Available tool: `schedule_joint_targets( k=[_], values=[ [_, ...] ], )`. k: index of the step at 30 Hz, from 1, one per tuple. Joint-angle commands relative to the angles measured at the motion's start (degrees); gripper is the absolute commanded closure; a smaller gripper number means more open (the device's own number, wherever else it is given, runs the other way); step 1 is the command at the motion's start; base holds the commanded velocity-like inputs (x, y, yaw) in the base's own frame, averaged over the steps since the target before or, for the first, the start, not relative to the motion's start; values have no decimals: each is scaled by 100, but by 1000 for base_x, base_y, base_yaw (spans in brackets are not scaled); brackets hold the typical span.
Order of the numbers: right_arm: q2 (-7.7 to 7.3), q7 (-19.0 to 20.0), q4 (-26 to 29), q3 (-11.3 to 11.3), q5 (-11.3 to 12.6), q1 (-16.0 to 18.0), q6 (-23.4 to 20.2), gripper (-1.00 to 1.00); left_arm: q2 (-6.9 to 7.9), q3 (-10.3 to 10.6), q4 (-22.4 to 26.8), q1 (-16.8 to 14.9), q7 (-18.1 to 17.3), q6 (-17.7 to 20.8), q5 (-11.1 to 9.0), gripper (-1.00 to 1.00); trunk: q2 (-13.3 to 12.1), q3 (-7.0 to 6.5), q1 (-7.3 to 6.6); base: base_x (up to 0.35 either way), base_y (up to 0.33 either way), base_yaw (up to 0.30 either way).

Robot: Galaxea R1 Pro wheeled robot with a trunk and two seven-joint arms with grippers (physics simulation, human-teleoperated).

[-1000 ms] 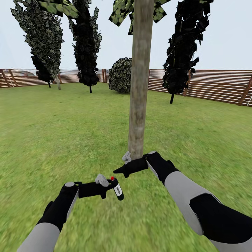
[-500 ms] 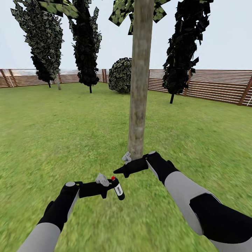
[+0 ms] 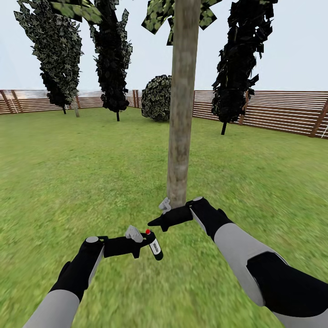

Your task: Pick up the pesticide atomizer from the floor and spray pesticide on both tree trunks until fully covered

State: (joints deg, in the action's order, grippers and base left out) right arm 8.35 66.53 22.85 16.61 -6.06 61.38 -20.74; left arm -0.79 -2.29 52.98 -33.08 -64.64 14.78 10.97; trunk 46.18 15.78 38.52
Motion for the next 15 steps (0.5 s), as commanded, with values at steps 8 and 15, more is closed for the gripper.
schedule_joint_targets(
  k=[8, 15],
  values=[
    [0, 0, -8, 0, -16, -12, 0, 100, 0, 0, 6, 0, 13, -10, 2, 100, 0, 0, 0, 0, 0, 0],
    [0, 0, -47, 3, -20, -33, 7, 100, 0, 0, 138, 1, 13, -10, 2, 100, 0, 0, 0, 0, 0, 0]
  ],
)
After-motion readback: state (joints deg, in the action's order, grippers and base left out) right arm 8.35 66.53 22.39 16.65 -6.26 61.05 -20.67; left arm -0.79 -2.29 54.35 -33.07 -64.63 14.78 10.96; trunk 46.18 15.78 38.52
